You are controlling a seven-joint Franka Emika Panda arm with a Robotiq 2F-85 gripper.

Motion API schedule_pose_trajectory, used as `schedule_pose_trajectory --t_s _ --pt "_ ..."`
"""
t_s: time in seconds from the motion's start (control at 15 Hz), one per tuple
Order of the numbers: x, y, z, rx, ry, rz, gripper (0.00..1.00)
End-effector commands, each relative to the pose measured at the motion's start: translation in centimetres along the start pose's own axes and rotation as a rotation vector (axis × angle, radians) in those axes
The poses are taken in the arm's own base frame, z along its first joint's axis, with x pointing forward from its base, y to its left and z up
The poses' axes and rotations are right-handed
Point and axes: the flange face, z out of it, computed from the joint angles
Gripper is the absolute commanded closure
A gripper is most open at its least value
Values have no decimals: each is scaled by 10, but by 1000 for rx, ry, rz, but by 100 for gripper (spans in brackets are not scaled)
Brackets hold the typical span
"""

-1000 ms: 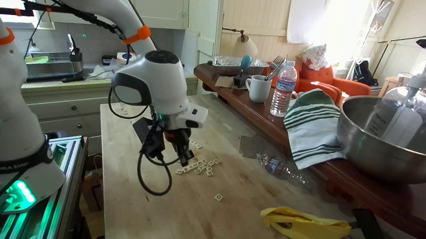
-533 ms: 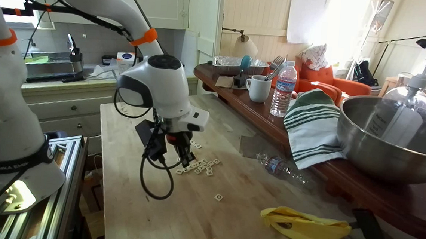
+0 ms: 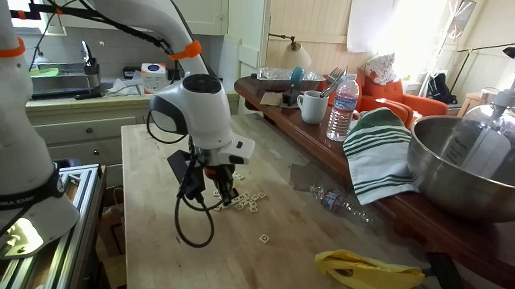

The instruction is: Add one more block to the straight row

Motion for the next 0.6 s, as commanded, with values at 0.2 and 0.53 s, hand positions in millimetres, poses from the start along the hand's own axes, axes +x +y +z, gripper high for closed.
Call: schedule_pose_trajectory --t_s 0.2,0.53 --pt "-1 8 14 -29 13 -17 100" --pt "-20 11 14 -16 3 -40 100"
